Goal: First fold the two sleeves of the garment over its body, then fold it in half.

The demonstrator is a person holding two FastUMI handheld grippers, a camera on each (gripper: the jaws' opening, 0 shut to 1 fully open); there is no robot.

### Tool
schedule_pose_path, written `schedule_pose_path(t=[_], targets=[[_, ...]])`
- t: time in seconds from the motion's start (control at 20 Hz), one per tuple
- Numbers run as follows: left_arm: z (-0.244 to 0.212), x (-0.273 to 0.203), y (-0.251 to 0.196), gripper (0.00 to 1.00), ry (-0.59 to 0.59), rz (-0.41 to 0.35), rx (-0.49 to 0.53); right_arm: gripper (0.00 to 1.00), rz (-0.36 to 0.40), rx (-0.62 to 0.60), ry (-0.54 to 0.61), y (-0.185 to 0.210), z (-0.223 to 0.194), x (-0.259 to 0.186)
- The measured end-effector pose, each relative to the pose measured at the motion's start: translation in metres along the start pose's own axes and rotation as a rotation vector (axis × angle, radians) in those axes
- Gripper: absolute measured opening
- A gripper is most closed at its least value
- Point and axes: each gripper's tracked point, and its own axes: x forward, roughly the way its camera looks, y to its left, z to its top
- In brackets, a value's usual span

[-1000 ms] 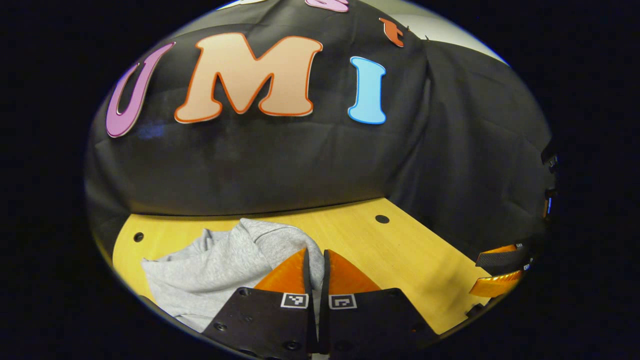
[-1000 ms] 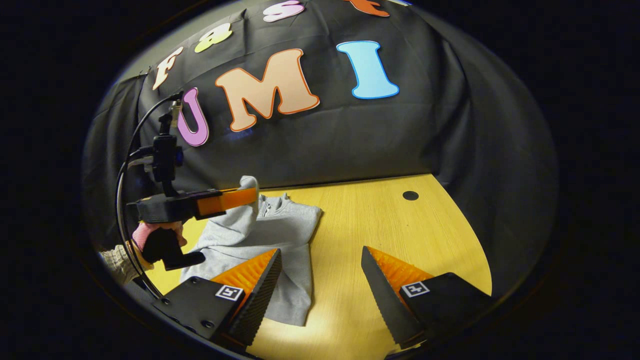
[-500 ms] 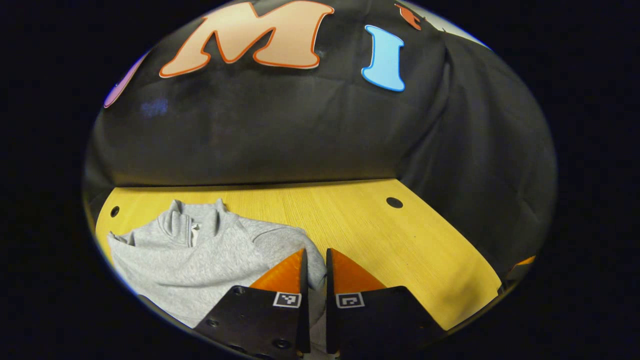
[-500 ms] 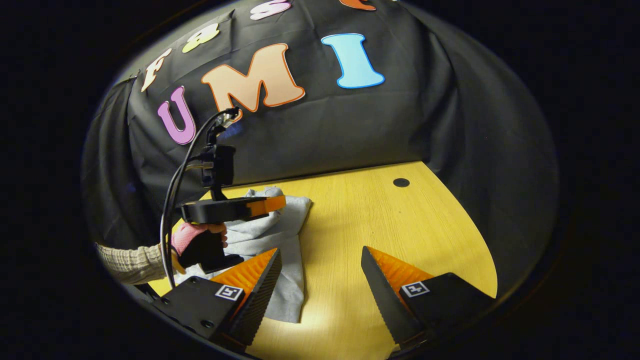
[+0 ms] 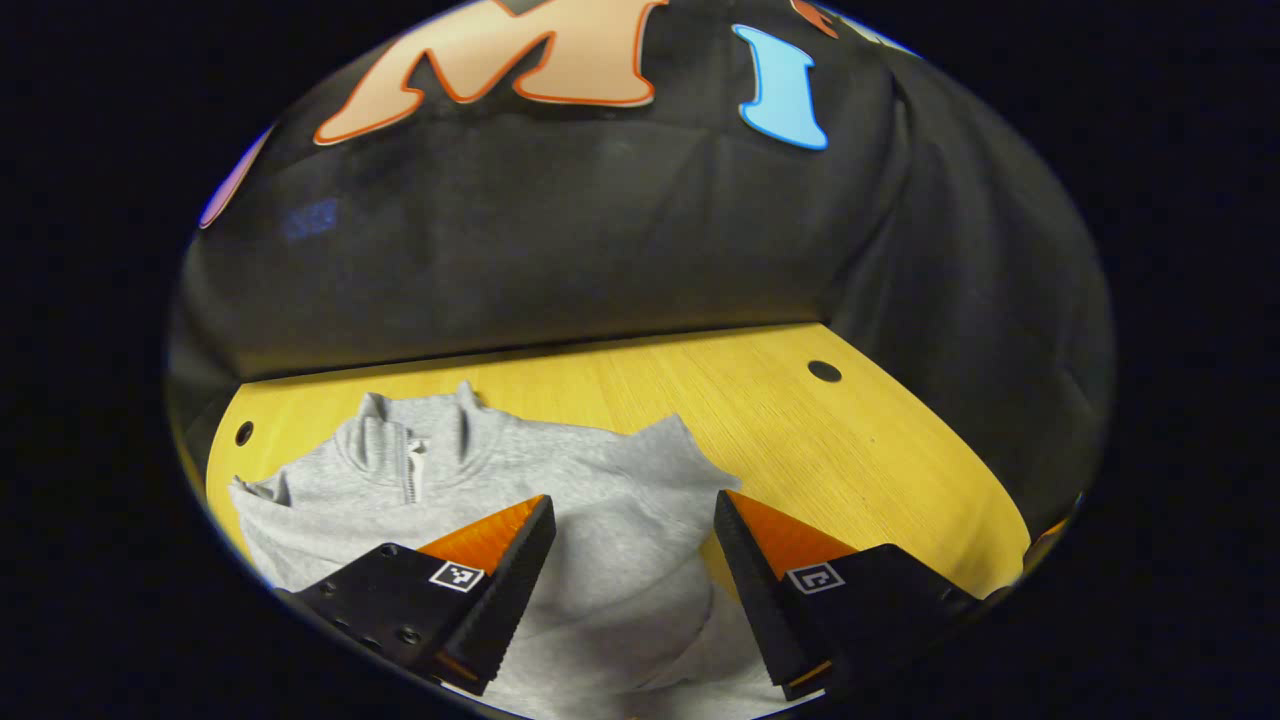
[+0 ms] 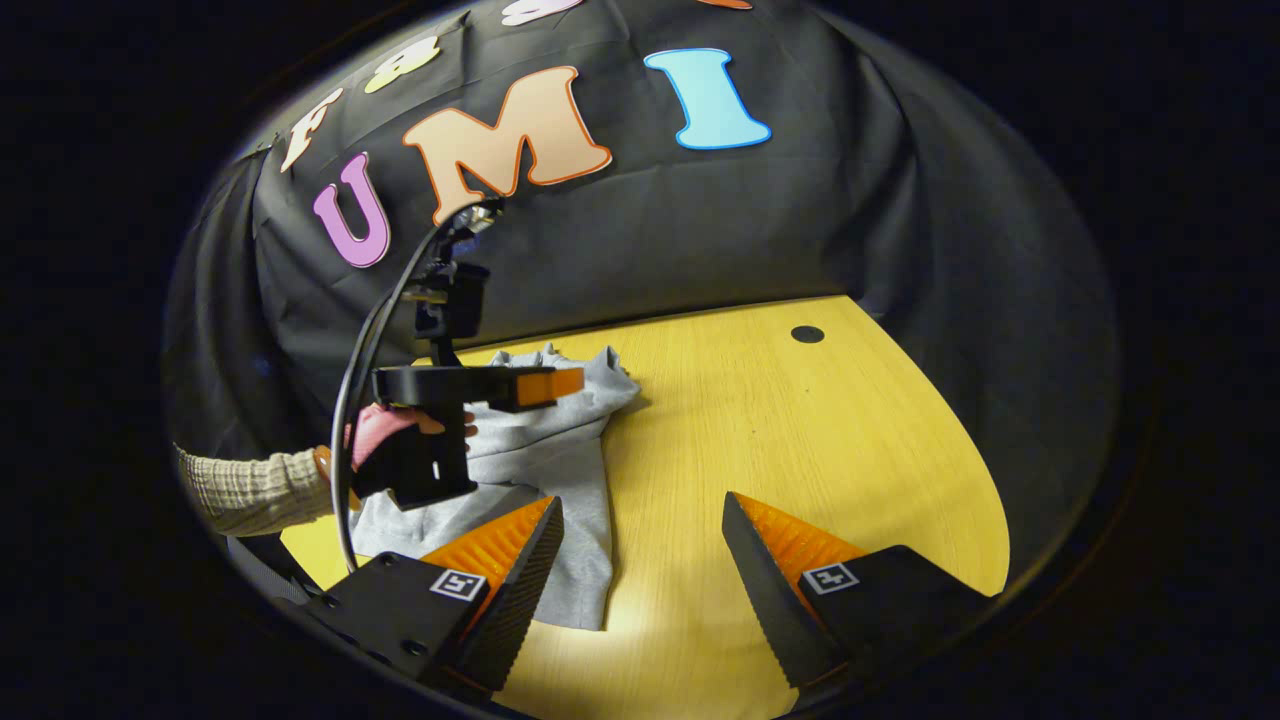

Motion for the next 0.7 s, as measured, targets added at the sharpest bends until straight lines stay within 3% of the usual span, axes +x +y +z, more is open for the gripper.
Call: schedule_pose_path(t=[0.35, 0.5, 0.55, 0.7], targets=[[0.021, -0.104, 0.099, 0.93, -0.092, 0.118, -0.036, 0.99, 0.059, -0.049, 0.05, 0.035, -0.033, 0.012], [0.005, -0.16, 0.137, 0.96, -0.109, 0.174, -0.059, 0.99, 0.089, -0.07, 0.087, 0.051, -0.058, 0.018], [-0.003, -0.177, 0.148, 0.93, -0.111, 0.192, -0.06, 0.99, 0.092, -0.083, 0.097, 0.055, -0.065, 0.021], [-0.038, -0.22, 0.172, 0.93, -0.091, 0.226, -0.063, 0.96, 0.095, -0.103, 0.127, 0.06, -0.087, 0.027]])
